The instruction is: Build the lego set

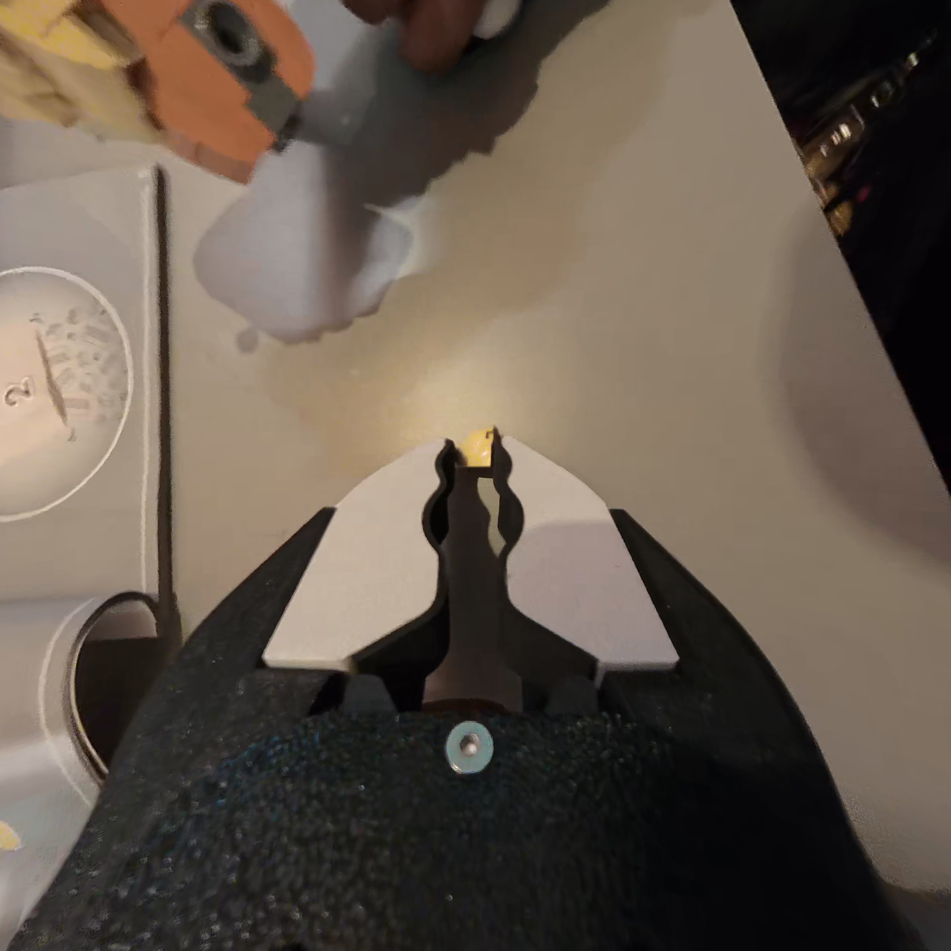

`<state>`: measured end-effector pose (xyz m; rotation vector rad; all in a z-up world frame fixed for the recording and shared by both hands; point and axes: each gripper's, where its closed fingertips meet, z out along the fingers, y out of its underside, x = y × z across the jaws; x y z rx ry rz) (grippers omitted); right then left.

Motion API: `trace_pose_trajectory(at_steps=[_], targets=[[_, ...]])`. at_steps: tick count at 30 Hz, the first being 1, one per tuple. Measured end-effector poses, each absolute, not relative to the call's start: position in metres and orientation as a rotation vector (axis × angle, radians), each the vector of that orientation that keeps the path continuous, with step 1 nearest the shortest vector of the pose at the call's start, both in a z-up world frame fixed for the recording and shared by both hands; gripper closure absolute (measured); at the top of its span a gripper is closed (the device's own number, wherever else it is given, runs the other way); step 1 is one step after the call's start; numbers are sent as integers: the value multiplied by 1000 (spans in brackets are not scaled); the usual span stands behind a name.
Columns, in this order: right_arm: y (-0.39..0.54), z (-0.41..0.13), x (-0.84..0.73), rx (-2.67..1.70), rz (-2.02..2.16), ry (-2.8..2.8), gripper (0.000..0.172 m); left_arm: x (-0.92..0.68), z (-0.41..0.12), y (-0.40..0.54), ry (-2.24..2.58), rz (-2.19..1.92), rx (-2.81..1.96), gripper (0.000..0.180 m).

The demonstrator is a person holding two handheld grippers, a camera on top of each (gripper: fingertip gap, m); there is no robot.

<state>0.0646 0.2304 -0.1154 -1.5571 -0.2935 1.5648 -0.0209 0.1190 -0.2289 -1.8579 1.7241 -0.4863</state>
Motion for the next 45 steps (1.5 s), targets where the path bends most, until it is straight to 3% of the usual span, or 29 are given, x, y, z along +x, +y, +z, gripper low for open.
trace_pose_trajectory(at_steps=[7, 13, 24, 31, 38, 45], targets=[[225, -118, 57, -1578, 1503, -372, 155, -12, -181, 137, 1012, -1003, -1915, 167], [220, -117, 55, -1565, 1458, -415, 155, -17, -128, 152, 410, -1523, -1673, 168], [212, -116, 51, -1547, 1412, -482, 155, -5, -108, 160, 118, -1767, -1470, 168], [213, -116, 52, -1549, 1442, -460, 155, -11, -120, 172, 136, -1511, -1584, 167], [214, -114, 54, -1546, 1554, -403, 155, -41, -182, 177, 520, -576, -2063, 168], [224, -133, 52, -1728, 1647, -292, 155, -39, -206, 169, 636, -535, -2182, 167]])
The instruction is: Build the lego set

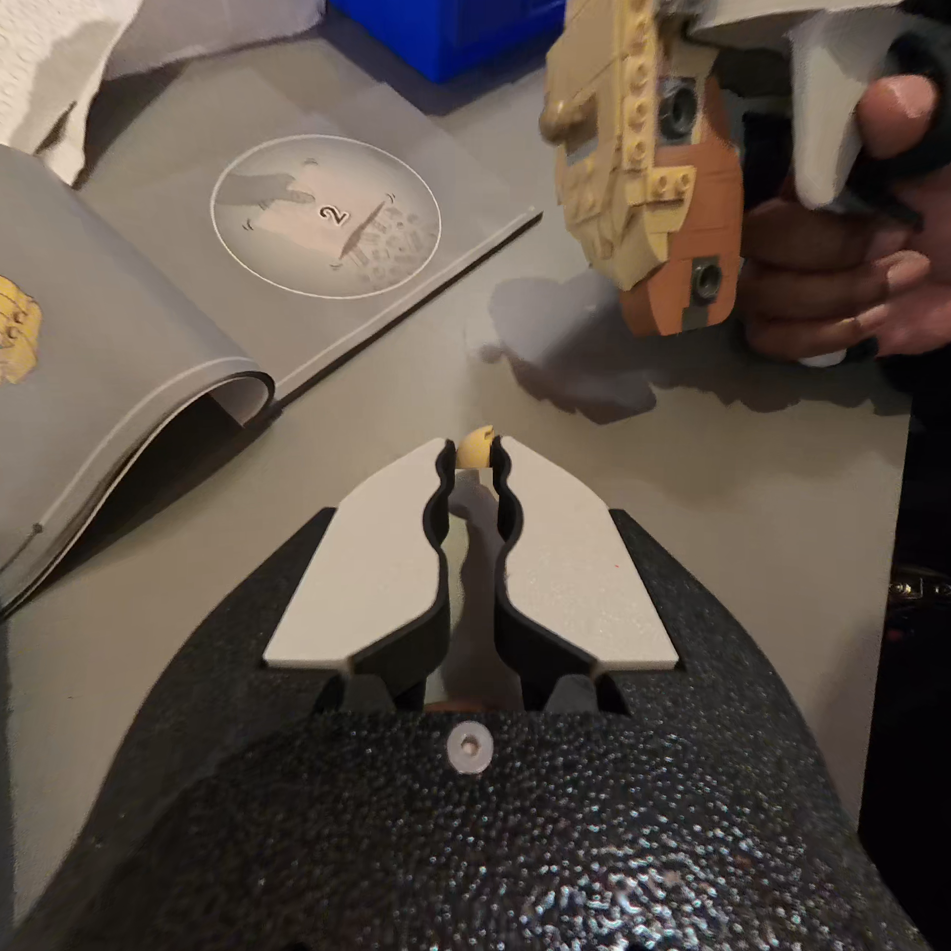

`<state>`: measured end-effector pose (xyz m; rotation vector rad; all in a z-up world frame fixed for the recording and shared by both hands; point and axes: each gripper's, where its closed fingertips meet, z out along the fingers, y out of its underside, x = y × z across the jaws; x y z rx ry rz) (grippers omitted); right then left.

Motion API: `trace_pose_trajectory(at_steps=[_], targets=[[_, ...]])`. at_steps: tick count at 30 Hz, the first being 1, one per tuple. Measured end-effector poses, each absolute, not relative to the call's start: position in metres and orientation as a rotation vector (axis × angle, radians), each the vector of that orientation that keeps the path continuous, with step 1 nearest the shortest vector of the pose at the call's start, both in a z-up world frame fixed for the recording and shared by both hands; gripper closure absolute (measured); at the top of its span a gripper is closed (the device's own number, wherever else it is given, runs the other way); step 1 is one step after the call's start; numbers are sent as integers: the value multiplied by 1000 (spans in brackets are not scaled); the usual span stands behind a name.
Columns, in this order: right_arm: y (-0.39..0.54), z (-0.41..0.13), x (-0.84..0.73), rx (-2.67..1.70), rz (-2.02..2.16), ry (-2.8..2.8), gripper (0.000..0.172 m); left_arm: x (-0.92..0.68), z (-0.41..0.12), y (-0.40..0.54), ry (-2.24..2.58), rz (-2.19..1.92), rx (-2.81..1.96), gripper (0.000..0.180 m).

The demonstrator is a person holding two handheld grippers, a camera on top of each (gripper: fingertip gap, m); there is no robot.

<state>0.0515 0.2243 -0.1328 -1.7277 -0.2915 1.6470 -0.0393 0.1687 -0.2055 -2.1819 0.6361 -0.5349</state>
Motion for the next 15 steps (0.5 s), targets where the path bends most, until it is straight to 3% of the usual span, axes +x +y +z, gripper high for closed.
trace_pose_trajectory(at_steps=[8, 15], targets=[[226, -162, 46, -1968, 1500, -361, 155, -35, -209, 168, 657, -556, -2160, 167], [230, -145, 47, -1768, 1222, -603, 155, -33, -207, 167, 683, -531, -2132, 167]])
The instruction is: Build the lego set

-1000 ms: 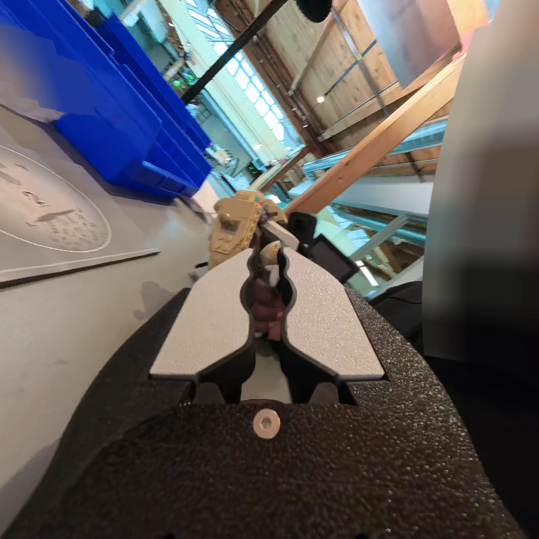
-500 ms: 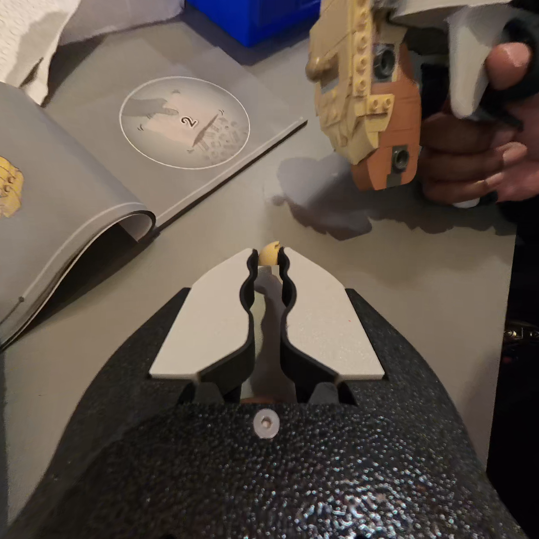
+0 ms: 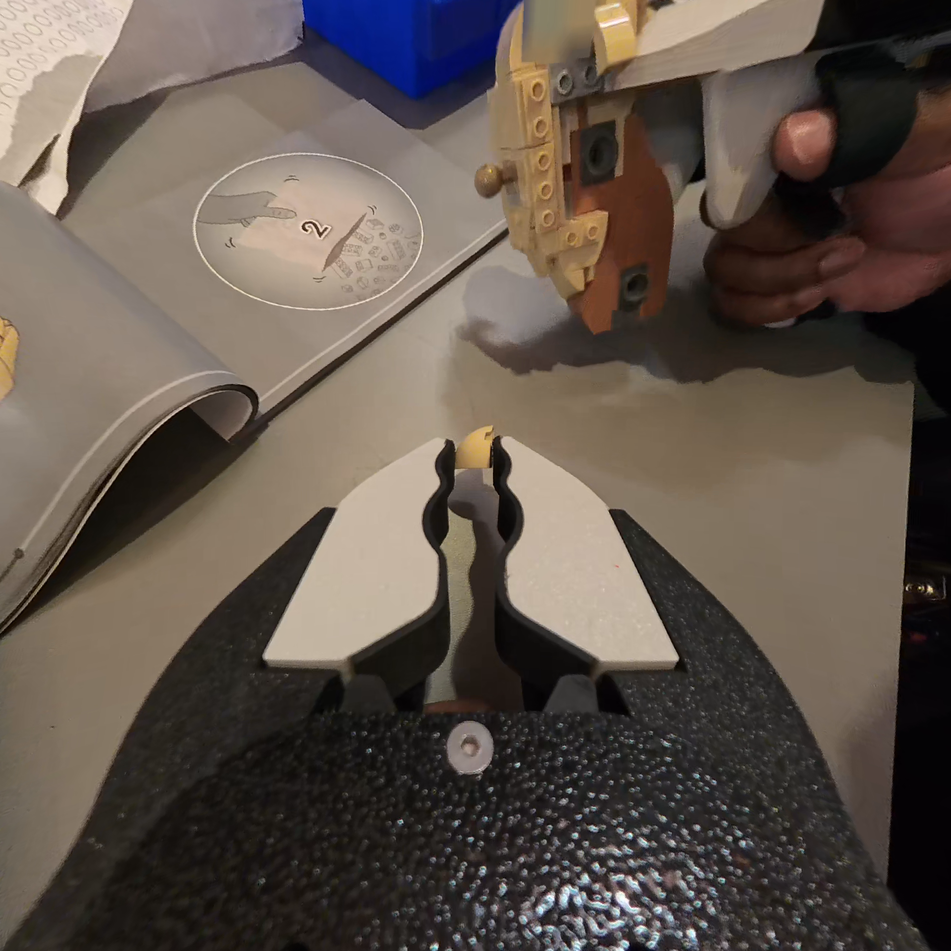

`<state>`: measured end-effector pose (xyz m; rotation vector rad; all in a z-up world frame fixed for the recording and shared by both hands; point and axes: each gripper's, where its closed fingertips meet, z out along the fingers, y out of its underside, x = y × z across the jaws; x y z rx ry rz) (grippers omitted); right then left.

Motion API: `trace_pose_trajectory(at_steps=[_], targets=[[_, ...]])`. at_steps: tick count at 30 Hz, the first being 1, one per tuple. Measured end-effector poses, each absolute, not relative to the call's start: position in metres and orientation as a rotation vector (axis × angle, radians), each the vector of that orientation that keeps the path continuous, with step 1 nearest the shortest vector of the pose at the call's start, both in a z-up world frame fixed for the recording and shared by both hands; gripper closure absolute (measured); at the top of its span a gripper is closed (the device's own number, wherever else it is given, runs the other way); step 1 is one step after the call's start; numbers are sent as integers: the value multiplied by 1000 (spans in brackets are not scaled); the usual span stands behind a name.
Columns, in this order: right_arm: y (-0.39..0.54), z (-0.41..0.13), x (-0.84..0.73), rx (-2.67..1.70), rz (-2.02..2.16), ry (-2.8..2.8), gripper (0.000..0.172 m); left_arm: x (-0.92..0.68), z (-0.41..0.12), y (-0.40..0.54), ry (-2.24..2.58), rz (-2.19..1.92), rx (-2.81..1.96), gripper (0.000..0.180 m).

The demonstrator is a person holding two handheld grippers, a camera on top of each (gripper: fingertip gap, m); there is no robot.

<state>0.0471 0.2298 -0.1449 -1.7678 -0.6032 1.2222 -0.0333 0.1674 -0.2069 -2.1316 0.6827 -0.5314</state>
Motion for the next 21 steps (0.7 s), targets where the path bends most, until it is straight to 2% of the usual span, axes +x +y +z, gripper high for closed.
trace_pose_trajectory(at_steps=[8, 11, 16, 21], targets=[[231, -139, 29, -1530, 609, -1015, 155, -31, -204, 167, 675, -549, -2113, 167], [228, -140, 25, -1465, 500, -1081, 155, -31, -202, 167, 661, -553, -2104, 167], [218, -146, 24, -1474, 562, -1090, 155, -33, -201, 169, 642, -532, -2096, 167], [211, -146, 26, -1617, 915, -974, 155, -31, -196, 171, 637, -524, -2064, 167]])
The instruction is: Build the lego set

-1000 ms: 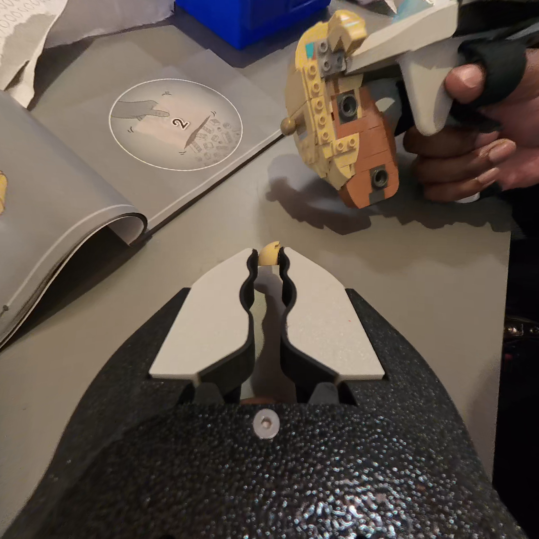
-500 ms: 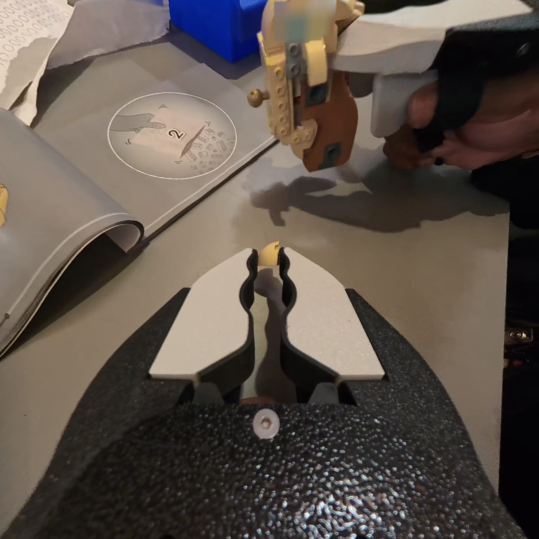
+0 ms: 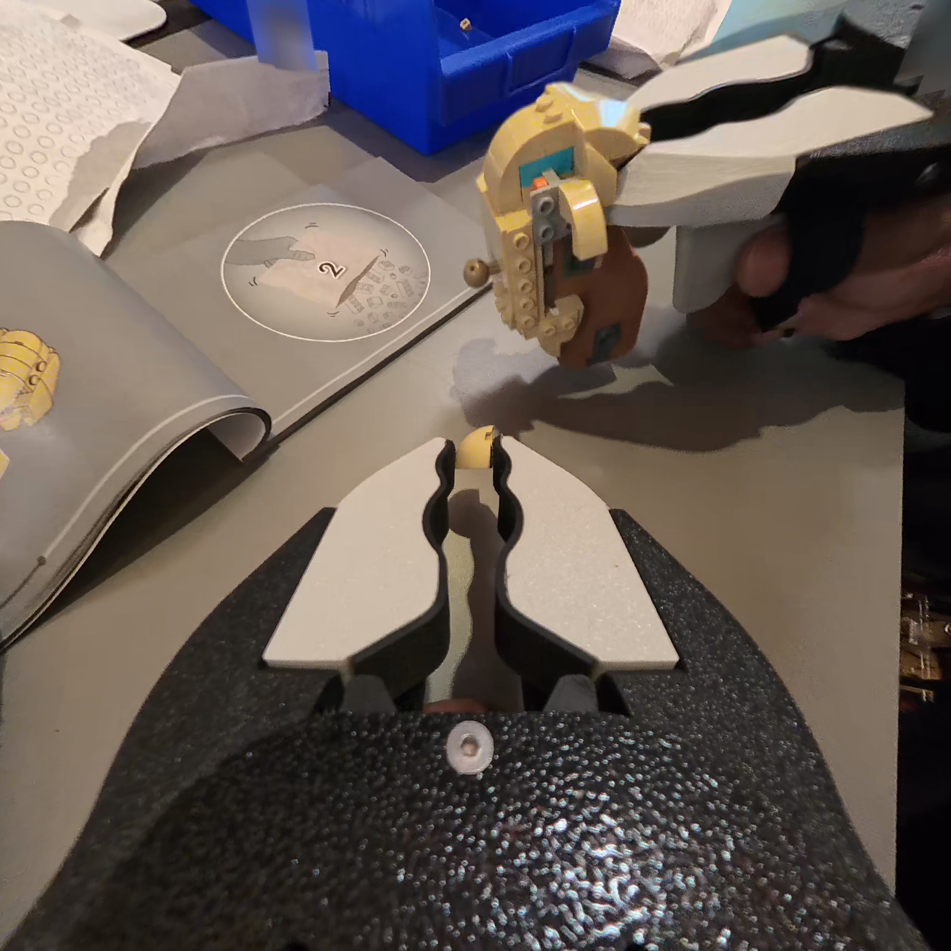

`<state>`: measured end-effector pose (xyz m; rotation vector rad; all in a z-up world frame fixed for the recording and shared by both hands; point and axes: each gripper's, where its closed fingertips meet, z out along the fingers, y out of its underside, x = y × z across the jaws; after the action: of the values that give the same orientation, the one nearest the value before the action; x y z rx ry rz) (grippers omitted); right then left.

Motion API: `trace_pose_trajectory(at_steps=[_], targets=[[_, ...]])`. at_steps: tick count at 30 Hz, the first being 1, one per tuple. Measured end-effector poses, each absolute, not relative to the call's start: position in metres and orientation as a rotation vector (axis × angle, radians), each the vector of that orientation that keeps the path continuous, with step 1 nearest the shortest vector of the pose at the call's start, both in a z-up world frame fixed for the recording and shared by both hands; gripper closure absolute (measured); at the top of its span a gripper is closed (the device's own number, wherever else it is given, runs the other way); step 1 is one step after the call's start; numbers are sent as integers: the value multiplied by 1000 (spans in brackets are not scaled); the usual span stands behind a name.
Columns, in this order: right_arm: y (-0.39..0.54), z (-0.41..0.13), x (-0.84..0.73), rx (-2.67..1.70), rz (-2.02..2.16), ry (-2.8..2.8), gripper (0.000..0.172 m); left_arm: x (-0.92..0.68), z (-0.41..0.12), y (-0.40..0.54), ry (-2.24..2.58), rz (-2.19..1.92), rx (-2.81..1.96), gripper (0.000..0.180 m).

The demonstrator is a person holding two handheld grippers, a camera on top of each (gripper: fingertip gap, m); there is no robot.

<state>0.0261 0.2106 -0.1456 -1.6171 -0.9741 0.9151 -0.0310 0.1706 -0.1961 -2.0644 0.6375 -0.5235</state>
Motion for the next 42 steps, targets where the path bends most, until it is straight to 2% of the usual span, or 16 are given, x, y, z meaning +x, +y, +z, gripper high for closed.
trace_pose_trajectory(at_steps=[13, 19, 25, 27, 38, 42], targets=[[224, -174, 35, -2056, 1457, -585, 155, -24, -185, 173, 667, -502, -1971, 167], [225, -184, 37, -2166, 1544, -508, 154, -22, -178, 173, 664, -525, -1920, 167], [223, -193, 38, -2240, 1532, -520, 140, -21, -169, 171, 693, -506, -1839, 167], [223, -193, 39, -2235, 1519, -525, 141, -20, -168, 170, 710, -499, -1830, 167], [232, -192, 74, -2154, 1228, -634, 124, -17, -161, 167, 681, -573, -1798, 167], [232, -176, 87, -2001, 1076, -738, 131, -12, -160, 164, 702, -557, -1801, 167]])
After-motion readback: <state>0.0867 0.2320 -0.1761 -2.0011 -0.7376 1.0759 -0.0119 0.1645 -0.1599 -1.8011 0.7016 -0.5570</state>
